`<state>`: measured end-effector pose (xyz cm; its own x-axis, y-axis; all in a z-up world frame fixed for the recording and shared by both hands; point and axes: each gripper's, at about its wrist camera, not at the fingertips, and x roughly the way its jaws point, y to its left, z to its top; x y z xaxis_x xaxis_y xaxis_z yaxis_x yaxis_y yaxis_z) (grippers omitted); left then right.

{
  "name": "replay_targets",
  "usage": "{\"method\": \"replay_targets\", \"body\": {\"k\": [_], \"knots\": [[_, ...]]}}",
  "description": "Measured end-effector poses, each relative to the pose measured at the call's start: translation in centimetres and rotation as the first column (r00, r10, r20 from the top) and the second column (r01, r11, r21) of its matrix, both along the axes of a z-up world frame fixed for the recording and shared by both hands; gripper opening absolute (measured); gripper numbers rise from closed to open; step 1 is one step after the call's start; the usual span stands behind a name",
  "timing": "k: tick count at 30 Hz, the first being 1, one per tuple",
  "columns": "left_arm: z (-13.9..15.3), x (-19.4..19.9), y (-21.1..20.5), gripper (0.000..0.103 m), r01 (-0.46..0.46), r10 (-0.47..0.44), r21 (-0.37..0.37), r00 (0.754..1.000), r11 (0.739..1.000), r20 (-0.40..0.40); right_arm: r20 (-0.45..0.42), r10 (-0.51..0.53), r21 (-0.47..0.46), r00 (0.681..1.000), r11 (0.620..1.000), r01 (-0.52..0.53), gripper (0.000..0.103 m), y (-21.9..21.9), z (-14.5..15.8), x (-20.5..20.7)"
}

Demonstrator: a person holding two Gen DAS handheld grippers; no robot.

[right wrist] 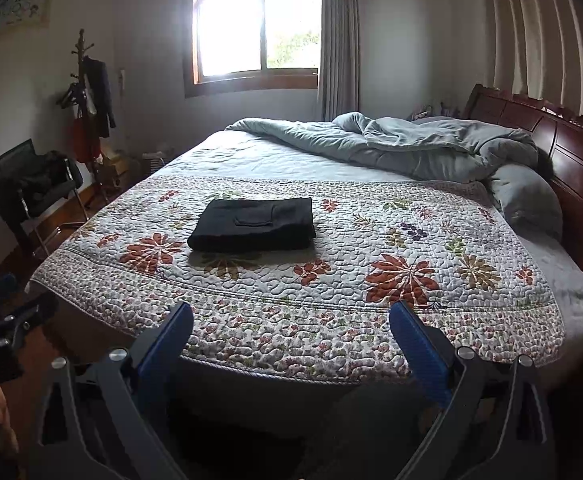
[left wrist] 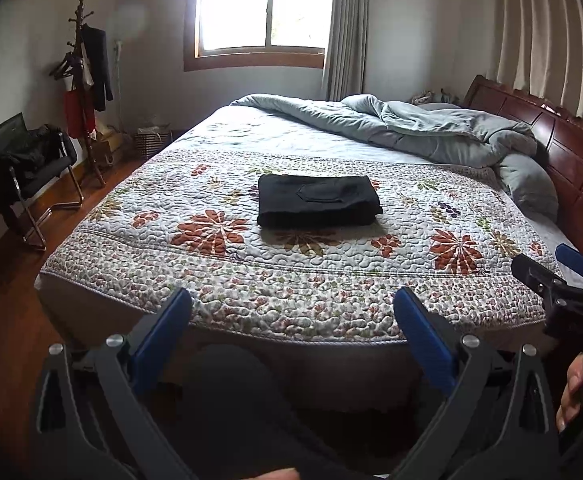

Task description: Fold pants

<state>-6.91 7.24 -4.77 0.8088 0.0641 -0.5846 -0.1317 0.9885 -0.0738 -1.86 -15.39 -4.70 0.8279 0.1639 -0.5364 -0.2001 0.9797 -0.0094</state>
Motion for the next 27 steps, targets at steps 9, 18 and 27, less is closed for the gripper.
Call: {"method": "replay_targets", "body": {"k": [9, 18, 27], "knots": [[-0.6, 1.4, 0.5, 0.1, -0.022, 0.021, -0.022, 1.0, 1.0, -0.016, -0.014, 0.007, -0.022, 1.0, 1.0, -0.007, 0.099, 0.4, -0.7, 1.5], [-0.7, 2.6, -0.1, 0.1, -0.019, 0.019, -0.013, 0.999, 1.0, -0.04, -0.029, 0.009, -0.007, 1.0, 1.0, -0.01, 0.099, 0.1, -1.2, 2.6], [-1.2, 3.4, 0.4, 0.1, -0.018, 0.016, -0.049, 0.998, 0.999, -0.054, -0.043, 0.019, -0.002, 0.999, 1.0, -0.02, 0.099, 0.4, -1.5, 3.3]]}}
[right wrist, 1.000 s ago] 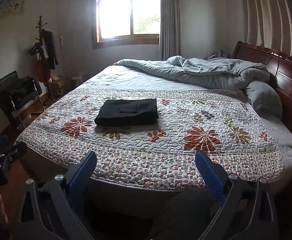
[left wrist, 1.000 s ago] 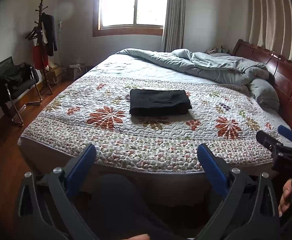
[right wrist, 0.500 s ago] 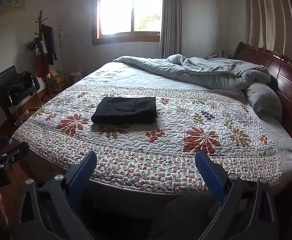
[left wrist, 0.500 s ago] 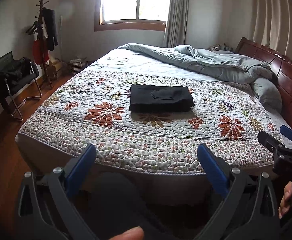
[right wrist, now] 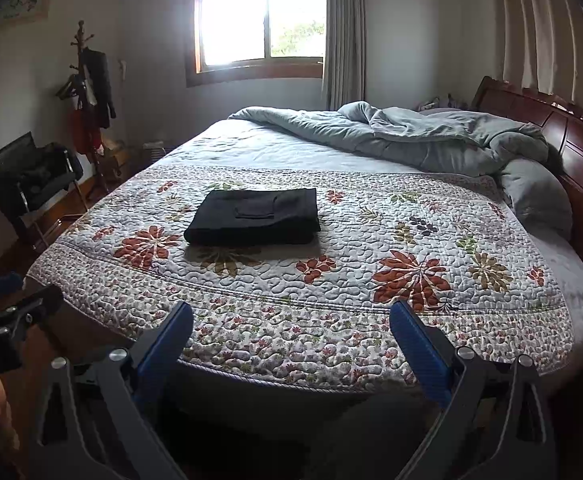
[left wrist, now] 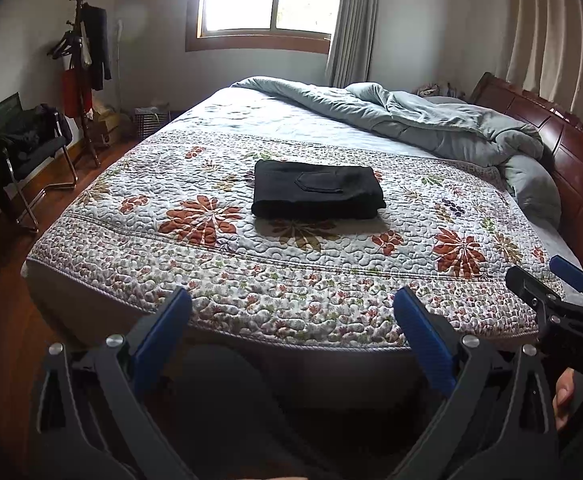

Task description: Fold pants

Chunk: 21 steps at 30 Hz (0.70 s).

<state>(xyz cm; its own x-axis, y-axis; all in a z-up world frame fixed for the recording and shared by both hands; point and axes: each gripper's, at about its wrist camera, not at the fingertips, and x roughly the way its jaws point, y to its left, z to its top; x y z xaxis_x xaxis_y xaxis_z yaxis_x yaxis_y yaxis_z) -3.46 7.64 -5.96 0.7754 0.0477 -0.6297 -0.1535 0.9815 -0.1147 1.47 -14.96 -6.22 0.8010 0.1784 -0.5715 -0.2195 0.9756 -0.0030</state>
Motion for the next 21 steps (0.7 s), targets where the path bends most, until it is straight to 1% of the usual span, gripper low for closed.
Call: {"method": "replay_targets", "body": {"k": [3, 9, 21], "knots": [[0.07, -0.11, 0.18, 0.1, -0.014, 0.014, -0.002, 1.0, 1.0, 0.025, -0.012, -0.001, 0.001, 1.0, 1.0, 0.001, 0.099, 0.0, -0.31, 0.36], [0.11, 0.41, 0.07, 0.1, -0.034, 0.033, 0.039, 0.999, 0.999, 0.02, -0.019, -0.004, 0.001, 1.0, 1.0, 0.004, 0.099, -0.07, -0.56, 0.81], [0.02, 0.73, 0.03, 0.1, -0.041, 0.04, 0.067, 0.999, 0.997, 0.023, -0.024, -0.004, 0.003, 1.0, 1.0, 0.004, 0.099, 0.03, -0.63, 1.06]]}}
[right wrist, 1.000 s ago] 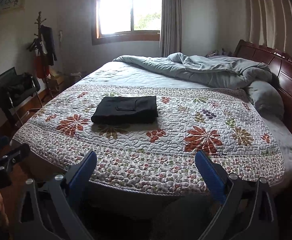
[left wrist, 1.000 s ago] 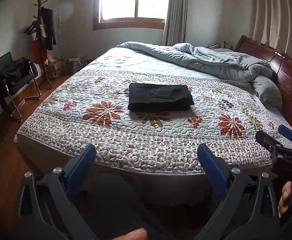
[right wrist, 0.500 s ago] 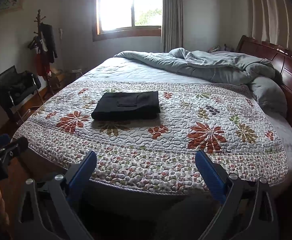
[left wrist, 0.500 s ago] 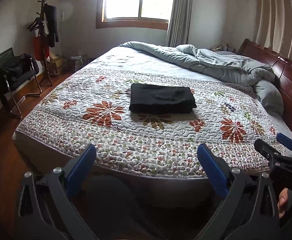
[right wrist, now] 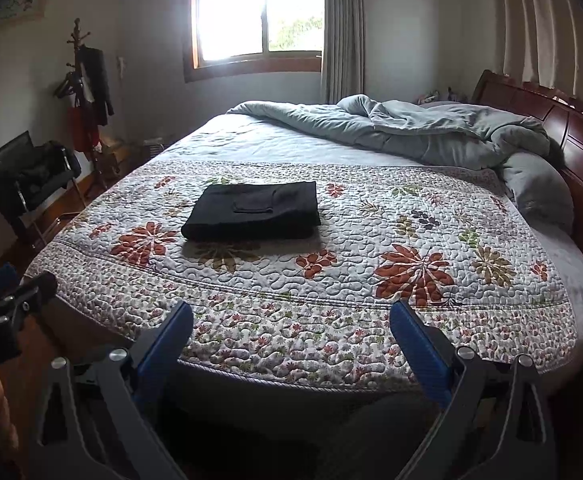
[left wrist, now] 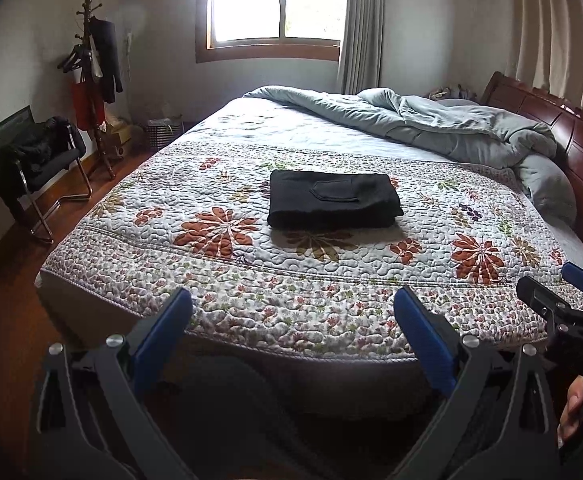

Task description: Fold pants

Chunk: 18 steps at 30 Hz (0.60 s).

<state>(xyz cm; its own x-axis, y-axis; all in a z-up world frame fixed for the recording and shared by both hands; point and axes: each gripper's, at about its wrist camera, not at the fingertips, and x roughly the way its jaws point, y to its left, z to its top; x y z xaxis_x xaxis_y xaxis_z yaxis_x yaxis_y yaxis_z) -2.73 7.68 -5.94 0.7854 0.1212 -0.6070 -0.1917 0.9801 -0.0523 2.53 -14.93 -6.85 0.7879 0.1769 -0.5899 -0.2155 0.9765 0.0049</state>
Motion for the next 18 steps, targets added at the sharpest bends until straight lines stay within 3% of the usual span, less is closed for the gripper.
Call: {"method": "replay_targets", "body": {"k": [18], "knots": [[-0.01, 0.14, 0.01, 0.1, -0.007, 0.007, -0.006, 1.0, 1.0, -0.011, 0.002, -0.007, 0.001, 1.0, 1.0, 0.007, 0.099, -0.27, -0.23, -0.05]]}}
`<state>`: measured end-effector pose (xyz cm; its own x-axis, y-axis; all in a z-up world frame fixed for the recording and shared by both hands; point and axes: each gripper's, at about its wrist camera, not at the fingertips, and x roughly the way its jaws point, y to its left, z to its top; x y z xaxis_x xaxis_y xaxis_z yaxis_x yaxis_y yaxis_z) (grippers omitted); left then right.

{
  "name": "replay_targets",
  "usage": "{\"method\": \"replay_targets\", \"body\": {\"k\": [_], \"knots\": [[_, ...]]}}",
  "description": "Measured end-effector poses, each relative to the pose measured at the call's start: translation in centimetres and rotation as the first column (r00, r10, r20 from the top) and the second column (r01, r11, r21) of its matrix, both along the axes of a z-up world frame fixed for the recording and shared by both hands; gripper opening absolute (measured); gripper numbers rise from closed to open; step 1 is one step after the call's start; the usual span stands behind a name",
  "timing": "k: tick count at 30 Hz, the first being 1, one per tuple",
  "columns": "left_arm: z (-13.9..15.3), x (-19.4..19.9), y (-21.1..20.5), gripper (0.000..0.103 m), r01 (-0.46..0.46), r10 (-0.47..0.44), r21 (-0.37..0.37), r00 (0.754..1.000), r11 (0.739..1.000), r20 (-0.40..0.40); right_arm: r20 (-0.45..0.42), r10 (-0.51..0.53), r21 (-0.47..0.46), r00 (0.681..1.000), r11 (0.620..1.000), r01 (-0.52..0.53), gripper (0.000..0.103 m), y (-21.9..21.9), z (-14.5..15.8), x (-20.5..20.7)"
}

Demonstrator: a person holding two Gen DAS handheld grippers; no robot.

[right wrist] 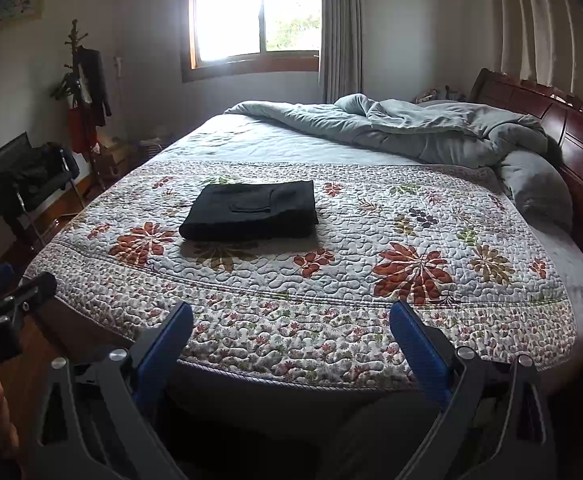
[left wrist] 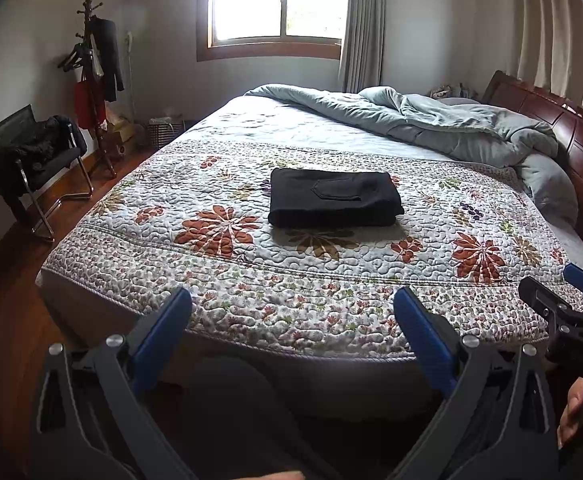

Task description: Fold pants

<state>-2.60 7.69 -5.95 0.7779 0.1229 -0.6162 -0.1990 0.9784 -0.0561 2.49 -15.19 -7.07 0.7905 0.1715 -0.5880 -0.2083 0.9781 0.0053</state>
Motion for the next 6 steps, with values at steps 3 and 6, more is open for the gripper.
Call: {"method": "replay_targets", "body": {"k": [3, 6], "knots": [[-0.04, -0.07, 0.09, 0.1, -0.002, 0.002, -0.003, 1.0, 1.0, -0.002, -0.001, 0.0, 0.0, 1.0, 1.0, 0.0, 0.099, -0.01, -0.02, 0.01], [-0.03, -0.04, 0.14, 0.1, -0.003, 0.003, -0.004, 1.0, 1.0, -0.001, 0.0, 0.0, -0.003, 1.0, 1.0, 0.0, 0.099, 0.0, -0.06, 0.01]]}}
